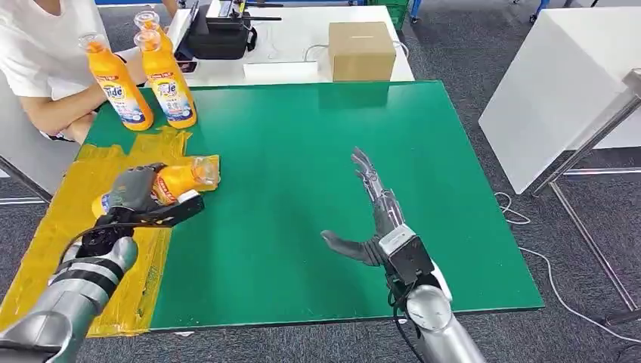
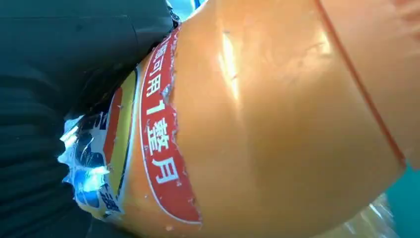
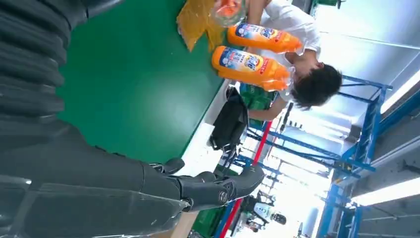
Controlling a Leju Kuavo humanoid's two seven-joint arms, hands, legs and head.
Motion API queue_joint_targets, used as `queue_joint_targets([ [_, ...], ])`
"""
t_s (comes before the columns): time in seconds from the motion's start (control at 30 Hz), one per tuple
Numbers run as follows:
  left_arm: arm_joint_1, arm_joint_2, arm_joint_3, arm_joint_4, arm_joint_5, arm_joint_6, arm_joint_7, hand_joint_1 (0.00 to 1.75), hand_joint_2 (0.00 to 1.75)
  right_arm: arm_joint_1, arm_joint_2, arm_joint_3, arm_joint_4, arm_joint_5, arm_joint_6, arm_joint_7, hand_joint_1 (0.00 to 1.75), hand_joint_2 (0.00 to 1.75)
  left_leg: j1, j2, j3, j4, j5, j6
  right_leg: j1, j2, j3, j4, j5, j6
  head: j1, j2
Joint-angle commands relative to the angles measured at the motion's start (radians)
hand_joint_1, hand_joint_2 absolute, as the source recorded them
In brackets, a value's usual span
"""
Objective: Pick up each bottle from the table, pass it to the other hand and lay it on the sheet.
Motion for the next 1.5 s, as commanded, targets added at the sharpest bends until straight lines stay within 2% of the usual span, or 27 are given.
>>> queue_joint_targets([
  [0.03, -0.031, -0.106, 0.034, 0.194, 0.055, -0.005, -0.037, 1.75, 1.75, -0.030, -0.008, 0.006, 0.045, -0.002, 0.002, 0.018, 0.00, 1.75, 0.001, 0.000, 0.005, -0.001, -0.002, -0.002, 0.001, -0.002, 0.006, -0.002, -0.002, -0.001, 0.000, 0.000],
  [0.3, -0.022, -0.129, 0.049, 0.224, 0.086, 0.023, -0.056, 1.75, 1.75, -0.056, -0.001, 0.036, 0.089, 0.025, -0.006, 0.035, 0.00, 1.75, 0.000, -0.001, 0.004, -0.001, -0.001, -0.001, 0.000, -0.002, 0.004, -0.001, -0.001, 0.000, 0.000, 0.000],
  [0.4, -0.022, -0.129, 0.049, 0.224, 0.086, 0.023, -0.056, 1.75, 1.75, -0.056, -0.001, 0.036, 0.089, 0.025, -0.006, 0.035, 0.00, 1.75, 0.002, 0.000, 0.008, -0.002, -0.002, -0.003, 0.002, -0.002, 0.010, -0.004, -0.001, -0.001, 0.000, 0.000],
  [0.43, -0.022, -0.129, 0.049, 0.224, 0.086, 0.023, -0.056, 1.45, 1.75, -0.056, -0.001, 0.036, 0.089, 0.025, -0.006, 0.035, 0.00, 1.75, 0.000, -0.002, 0.006, -0.001, -0.001, -0.001, 0.000, -0.003, 0.007, -0.002, -0.001, -0.001, 0.000, 0.000],
  [0.47, -0.022, -0.131, 0.052, 0.230, 0.092, 0.025, -0.058, 0.05, 1.75, -0.057, 0.000, 0.039, 0.092, 0.030, -0.010, 0.037, 0.00, 1.75, 0.001, 0.000, 0.007, -0.002, -0.001, -0.002, 0.001, -0.002, 0.008, -0.003, -0.001, -0.001, 0.000, 0.000],
  [0.5, -0.023, -0.131, 0.048, 0.239, 0.086, 0.037, -0.050, 0.00, 1.75, -0.059, -0.001, 0.042, 0.095, 0.032, -0.013, 0.038, 0.00, 1.75, 0.000, -0.001, 0.007, -0.001, -0.001, -0.001, 0.000, -0.002, 0.008, -0.002, 0.000, -0.001, 0.000, 0.000],
  [0.77, -0.004, -0.092, -0.029, 0.278, -0.033, 0.083, 0.032, 0.00, 1.75, -0.048, -0.016, 0.036, 0.091, 0.055, -0.048, 0.038, 0.00, 1.75, 0.000, 0.000, 0.007, -0.002, -0.001, -0.001, 0.000, -0.002, 0.008, -0.002, -0.001, -0.001, 0.000, 0.000],
  [0.93, 0.020, -0.057, -0.136, 0.315, -0.203, 0.073, 0.094, 0.00, 1.75, -0.044, -0.024, 0.034, 0.106, 0.057, -0.049, 0.038, 0.00, 1.75, 0.000, 0.003, 0.009, -0.003, -0.002, -0.002, 0.000, 0.000, 0.009, -0.002, -0.001, -0.001, 0.000, 0.000],
  [1.13, 0.020, -0.057, -0.148, 0.327, -0.220, 0.028, 0.095, 0.00, 1.75, -0.043, -0.025, 0.036, 0.107, 0.061, -0.048, 0.038, 0.00, 1.75, 0.000, 0.000, 0.006, -0.002, -0.001, -0.001, 0.000, -0.001, 0.006, -0.001, -0.001, -0.001, 0.000, 0.000],
  [1.2, 0.026, -0.057, -0.147, 0.322, -0.221, 0.024, 0.094, 0.00, 1.75, -0.042, -0.026, 0.036, 0.108, 0.063, -0.047, 0.039, 0.00, 1.75, 0.002, 0.004, 0.010, -0.003, -0.002, -0.002, 0.002, 0.001, 0.010, -0.004, -0.001, -0.002, 0.000, 0.000],
  [1.33, 0.041, -0.063, -0.118, 0.307, -0.195, 0.056, 0.060, 0.00, 1.75, -0.037, -0.030, 0.033, 0.112, 0.071, -0.047, 0.040, 0.00, 1.75, 0.000, 0.002, 0.009, -0.003, -0.001, -0.001, 0.000, 0.000, 0.010, -0.002, 0.000, -0.001, 0.000, 0.000],
  [1.43, 0.060, -0.071, -0.088, 0.273, -0.165, 0.161, 0.035, 0.00, 1.75, -0.029, -0.036, 0.029, 0.115, 0.073, -0.048, 0.040, 0.00, 1.75, 0.000, 0.002, 0.009, -0.003, -0.001, -0.001, 0.000, -0.001, 0.010, -0.002, 0.000, -0.001, 0.000, 0.000],
  [1.5, 0.059, -0.073, -0.088, 0.274, -0.165, 0.160, 0.035, 0.00, 1.75, -0.028, -0.037, 0.029, 0.116, 0.073, -0.048, 0.040, 0.00, 1.75, 0.001, 0.002, 0.010, -0.003, -0.002, -0.002, 0.001, -0.001, 0.011, -0.003, -0.001, -0.001, 0.000, 0.000],
])
